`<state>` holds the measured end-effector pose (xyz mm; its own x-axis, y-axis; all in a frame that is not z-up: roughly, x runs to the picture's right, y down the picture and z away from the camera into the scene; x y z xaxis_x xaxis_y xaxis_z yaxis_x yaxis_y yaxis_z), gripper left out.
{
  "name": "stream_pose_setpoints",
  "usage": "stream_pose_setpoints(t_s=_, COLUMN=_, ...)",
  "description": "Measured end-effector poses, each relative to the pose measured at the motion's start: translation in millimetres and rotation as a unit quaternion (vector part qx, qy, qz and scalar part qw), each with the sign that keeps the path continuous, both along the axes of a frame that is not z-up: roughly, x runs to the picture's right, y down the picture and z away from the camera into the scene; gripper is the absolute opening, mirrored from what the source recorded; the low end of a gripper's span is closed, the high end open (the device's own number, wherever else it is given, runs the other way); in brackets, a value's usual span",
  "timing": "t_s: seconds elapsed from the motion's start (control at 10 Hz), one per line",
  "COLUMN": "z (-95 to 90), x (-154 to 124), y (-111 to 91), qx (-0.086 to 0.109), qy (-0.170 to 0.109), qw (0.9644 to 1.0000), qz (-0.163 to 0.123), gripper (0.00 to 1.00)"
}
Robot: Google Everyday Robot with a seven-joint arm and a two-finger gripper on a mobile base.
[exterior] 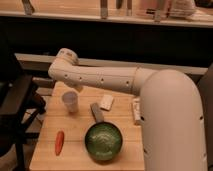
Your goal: Place the eraser in the ceramic cup
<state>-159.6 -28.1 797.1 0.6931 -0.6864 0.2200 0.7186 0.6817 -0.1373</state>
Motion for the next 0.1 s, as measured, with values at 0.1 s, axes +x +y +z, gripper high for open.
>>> stream_pose_setpoints(t_s=0.1, z=0.4, x=-3.1, y=0.3, qx=0.0, qy=-0.003, qw=1.0, qz=-0.003, gripper=0.28)
